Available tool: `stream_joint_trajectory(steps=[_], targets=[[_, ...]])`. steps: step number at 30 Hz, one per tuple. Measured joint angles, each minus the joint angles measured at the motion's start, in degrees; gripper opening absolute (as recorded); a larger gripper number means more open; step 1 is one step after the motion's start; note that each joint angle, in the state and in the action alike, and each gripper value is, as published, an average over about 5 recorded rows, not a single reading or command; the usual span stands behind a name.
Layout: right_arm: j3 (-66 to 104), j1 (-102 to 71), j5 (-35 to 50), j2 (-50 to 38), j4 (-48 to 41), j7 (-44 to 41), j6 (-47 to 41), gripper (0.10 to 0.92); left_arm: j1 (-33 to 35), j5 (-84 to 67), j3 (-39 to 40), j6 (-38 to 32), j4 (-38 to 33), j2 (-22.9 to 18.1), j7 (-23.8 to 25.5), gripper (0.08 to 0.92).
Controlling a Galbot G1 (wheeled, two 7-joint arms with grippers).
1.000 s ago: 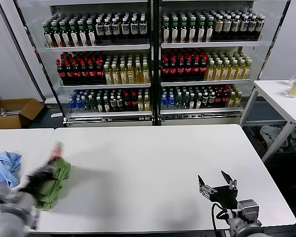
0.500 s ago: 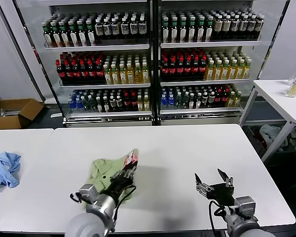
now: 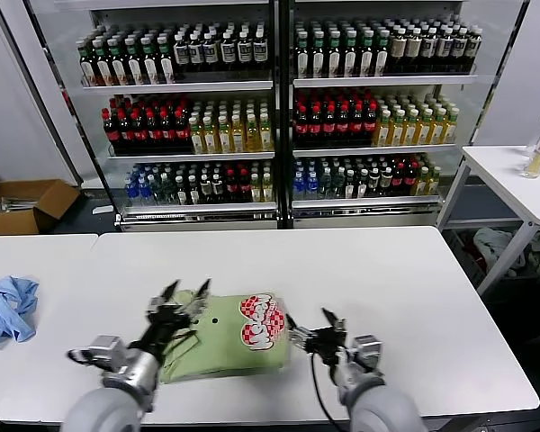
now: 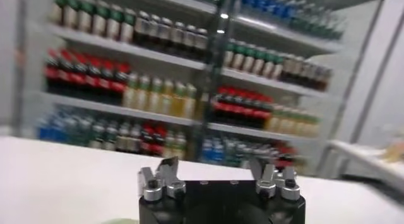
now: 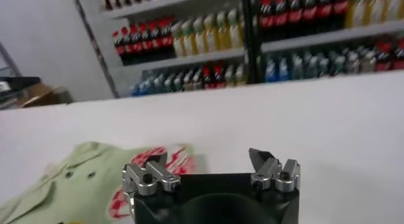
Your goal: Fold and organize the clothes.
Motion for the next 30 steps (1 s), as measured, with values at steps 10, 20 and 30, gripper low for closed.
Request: stream_joint_trajectory(steps=[10,20,30], targets=[[-6.75,6.65,2.78,3.89,-10.78,2.74,-0.06,0.655,3.72,3.67,-9.91,-4.44,2.08,3.3,3.4,0.822],[-7.43,7.74,4.92,4.05,-13.35,2.89,0.51,0.378,4.31,6.21,-12.37,-6.67,3.55,3.88,4.76,0.823],[-2.72,6.06,2.42,0.19,-7.77,-0.15,0.62,0.118,3.87,9.1,-12.02,-11.12,5.6,4.28,6.43,0.823]])
